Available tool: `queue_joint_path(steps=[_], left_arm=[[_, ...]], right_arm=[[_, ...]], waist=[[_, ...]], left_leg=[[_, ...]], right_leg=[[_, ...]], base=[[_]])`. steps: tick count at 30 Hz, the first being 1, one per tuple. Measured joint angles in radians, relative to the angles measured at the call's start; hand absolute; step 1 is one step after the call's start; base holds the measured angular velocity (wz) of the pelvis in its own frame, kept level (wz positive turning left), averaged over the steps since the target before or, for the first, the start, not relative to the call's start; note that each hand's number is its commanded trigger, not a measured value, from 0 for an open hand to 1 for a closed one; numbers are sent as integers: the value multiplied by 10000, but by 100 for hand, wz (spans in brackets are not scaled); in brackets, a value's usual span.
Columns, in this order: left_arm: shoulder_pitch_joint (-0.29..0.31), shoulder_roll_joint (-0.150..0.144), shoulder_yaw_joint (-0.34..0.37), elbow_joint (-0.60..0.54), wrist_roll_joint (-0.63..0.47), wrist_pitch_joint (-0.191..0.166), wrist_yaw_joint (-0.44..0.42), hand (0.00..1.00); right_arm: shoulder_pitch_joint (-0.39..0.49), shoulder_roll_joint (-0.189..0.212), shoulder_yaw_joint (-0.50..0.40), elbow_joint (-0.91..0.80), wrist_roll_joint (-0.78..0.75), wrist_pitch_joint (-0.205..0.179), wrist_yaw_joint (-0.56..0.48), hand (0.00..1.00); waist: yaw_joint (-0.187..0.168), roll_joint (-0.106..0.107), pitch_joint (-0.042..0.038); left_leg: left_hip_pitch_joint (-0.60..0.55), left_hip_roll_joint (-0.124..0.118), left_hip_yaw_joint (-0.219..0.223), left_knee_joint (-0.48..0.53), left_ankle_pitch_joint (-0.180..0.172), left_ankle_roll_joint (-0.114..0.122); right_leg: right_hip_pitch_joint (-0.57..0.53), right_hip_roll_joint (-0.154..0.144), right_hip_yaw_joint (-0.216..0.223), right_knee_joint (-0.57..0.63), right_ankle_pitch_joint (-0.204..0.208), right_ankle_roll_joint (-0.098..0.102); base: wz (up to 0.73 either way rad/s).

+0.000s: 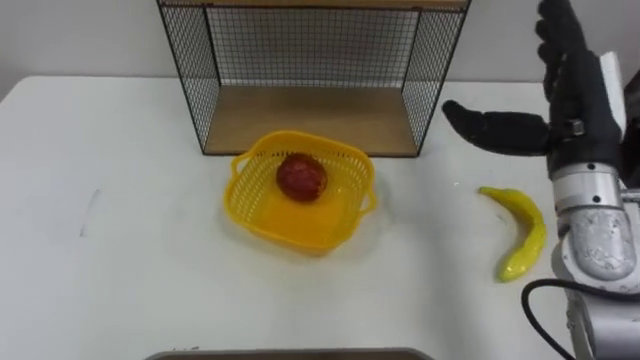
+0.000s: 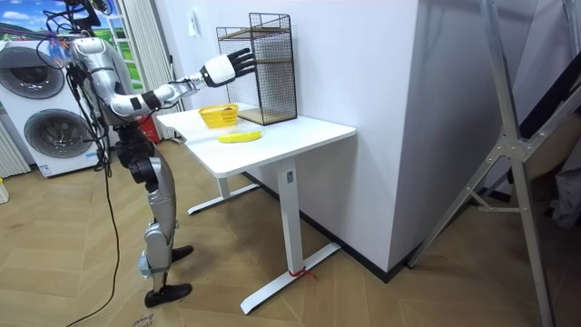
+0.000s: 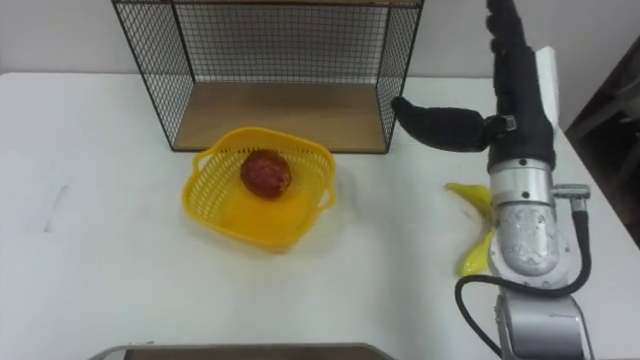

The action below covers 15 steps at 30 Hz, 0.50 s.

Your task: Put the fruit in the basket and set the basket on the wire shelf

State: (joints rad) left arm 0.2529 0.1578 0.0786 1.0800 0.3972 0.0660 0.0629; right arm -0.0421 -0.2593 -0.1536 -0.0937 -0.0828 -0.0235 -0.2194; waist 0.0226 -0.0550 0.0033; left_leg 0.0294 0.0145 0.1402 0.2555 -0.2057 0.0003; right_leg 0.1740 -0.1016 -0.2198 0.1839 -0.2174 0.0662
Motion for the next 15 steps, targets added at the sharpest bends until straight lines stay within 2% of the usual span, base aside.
queue_joint_path(steps=[5,9,15], left_arm=[[-78,-2,84,-17,-2,139,97,0],[-45,1,178,-214,0,263,82,0],[187,32,186,-712,4,456,-148,0]], right_arm=[[8,-124,-4,1013,-65,158,-516,0],[-20,-248,-3,1589,-98,253,-499,0],[-40,-408,6,2466,-99,668,-257,0]], waist=[[-10,-110,16],[8,-146,-10],[33,-222,-43]], left_leg=[[-2,-1,63,-1,-1,2],[-13,26,163,1,-2,3],[-17,45,212,25,-1,2]], right_leg=[[-53,-14,-3,16,0,0],[-99,-16,-16,22,0,0],[-120,-14,-25,38,0,0]], base=[[-4],[-7],[-2]])
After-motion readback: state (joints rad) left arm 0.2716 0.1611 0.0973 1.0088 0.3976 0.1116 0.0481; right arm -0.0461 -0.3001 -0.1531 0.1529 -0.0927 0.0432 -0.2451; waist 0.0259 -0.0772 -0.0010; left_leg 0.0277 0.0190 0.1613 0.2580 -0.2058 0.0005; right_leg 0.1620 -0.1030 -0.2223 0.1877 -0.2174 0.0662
